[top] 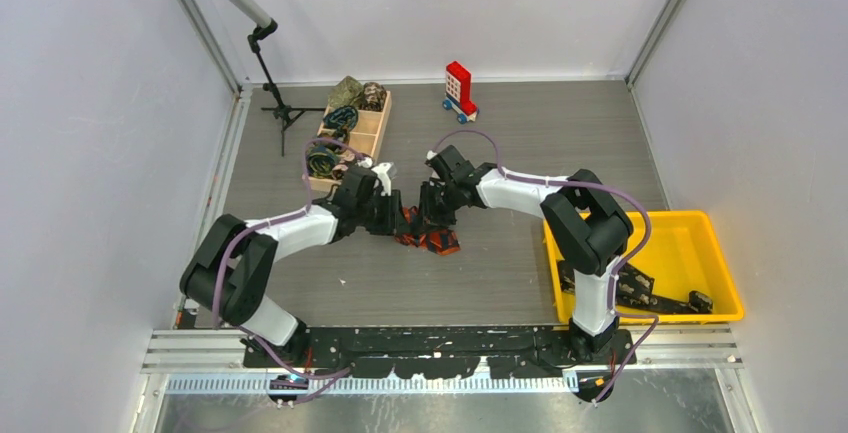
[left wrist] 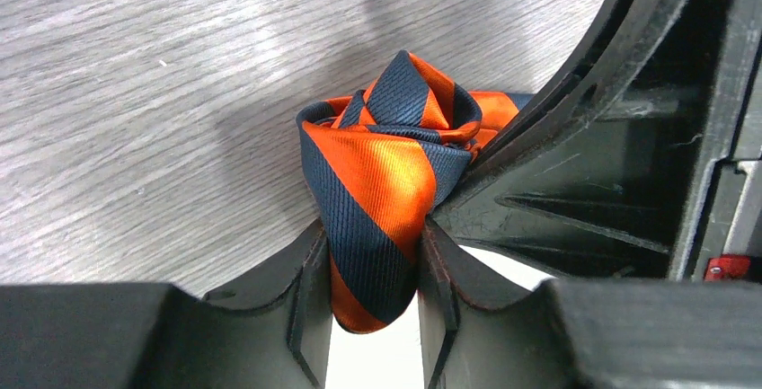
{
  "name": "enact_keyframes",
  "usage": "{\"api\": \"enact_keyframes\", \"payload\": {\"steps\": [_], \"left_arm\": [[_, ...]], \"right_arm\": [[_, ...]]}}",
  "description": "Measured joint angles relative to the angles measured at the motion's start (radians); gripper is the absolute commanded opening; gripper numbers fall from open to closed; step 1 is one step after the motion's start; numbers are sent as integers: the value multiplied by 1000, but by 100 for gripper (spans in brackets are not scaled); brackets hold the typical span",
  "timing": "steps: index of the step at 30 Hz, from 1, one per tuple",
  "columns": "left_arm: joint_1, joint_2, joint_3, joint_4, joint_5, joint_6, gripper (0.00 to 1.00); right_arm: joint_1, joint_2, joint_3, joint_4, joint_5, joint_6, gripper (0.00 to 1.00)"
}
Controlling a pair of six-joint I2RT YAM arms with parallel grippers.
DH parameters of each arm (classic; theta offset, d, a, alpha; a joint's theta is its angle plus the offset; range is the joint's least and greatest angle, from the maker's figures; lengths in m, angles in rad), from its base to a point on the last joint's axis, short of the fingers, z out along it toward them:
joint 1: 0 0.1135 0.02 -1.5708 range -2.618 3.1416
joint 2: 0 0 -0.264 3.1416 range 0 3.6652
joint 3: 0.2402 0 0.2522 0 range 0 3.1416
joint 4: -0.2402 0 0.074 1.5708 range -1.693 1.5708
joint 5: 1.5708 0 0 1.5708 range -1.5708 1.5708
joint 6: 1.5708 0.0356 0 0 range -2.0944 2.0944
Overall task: Roll the ties
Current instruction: Roll the tie at the center of the board.
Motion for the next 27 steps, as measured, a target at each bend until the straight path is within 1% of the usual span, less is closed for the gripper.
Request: {"api": "enact_keyframes", "payload": {"steps": [2, 9, 18, 22, 27], "left_arm": [[-26, -20, 0, -19, -50, 2, 24], [-132, -105, 11, -132, -248, 27, 23], [-230, -121, 79, -271, -475, 54, 22], [-248, -126, 87, -302, -535, 52, 22], [-249, -137, 87, -321, -573, 49, 22]], "right_arm": [[0, -3, 2, -12, 5, 0, 26], [3, -60, 2, -50, 33, 0, 26], [3, -84, -1, -45, 42, 8, 23], [3, -80, -1, -37, 46, 8, 21], [3, -24, -2, -11, 50, 8, 21]]}}
